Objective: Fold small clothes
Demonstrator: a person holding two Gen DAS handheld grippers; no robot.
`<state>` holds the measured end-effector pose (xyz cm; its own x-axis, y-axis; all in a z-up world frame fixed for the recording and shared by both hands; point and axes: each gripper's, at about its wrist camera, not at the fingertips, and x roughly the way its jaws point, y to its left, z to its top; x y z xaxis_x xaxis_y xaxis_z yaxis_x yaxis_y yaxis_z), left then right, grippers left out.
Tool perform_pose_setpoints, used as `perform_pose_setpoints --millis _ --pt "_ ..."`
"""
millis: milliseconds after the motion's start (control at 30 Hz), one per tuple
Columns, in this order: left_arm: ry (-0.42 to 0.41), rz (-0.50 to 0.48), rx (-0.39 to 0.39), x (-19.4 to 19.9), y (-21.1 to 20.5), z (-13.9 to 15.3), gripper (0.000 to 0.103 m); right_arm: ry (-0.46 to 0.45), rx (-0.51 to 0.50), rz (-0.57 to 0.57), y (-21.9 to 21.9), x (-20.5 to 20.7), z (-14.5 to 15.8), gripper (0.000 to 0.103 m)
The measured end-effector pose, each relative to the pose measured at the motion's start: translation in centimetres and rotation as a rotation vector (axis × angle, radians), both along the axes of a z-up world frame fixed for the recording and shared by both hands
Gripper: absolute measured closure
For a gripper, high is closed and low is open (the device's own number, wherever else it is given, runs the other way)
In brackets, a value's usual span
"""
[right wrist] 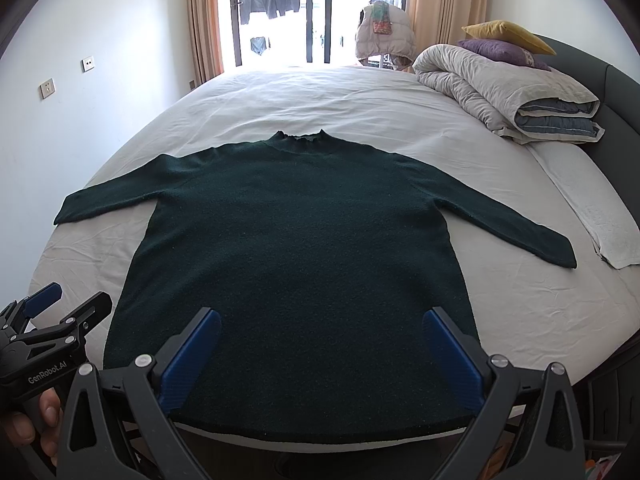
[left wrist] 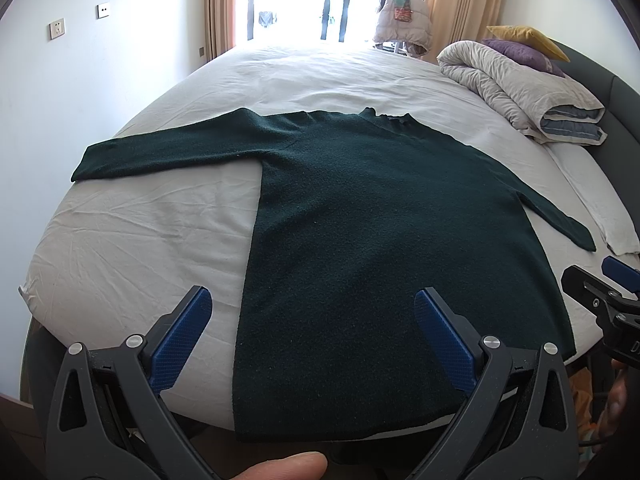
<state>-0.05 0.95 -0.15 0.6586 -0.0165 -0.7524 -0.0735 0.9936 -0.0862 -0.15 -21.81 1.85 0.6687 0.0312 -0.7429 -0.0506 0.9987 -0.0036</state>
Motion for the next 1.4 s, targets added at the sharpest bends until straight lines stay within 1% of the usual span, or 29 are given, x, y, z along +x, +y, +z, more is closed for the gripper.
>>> perform_pose_setpoints --millis 700,900,933,1167,1333,1400 --pt "0.002 -0.001 -0.001 0.0 0.0 0.0 0.000 0.004 0.000 0.001 0.0 0.0 -0.3 0.000" --pt "0.006 -0.008 -0.007 0.0 0.2 -0.3 0.000 0.012 0.003 0.000 0.0 -0.3 -0.9 0.000" --pt "0.007 -0.008 -0.008 -0.1 -0.1 -0.8 0.000 0.014 0.004 -0.001 -0.1 -0.2 -1.0 0.000" --pt "0.016 -0.019 -0.010 1.6 -0.7 -1.6 0.000 0.055 0.026 -0.010 -1.2 0.4 -2.2 0.000" --pt "0.034 -0.039 -0.031 4.1 -0.7 -2.7 0.000 0.107 0.069 -0.034 -3.7 1.3 -4.1 0.000" --pt "0.037 -0.062 -0.049 5.6 -0.8 -3.0 0.000 0.127 0.106 -0.056 -5.3 1.9 -4.8 0.000"
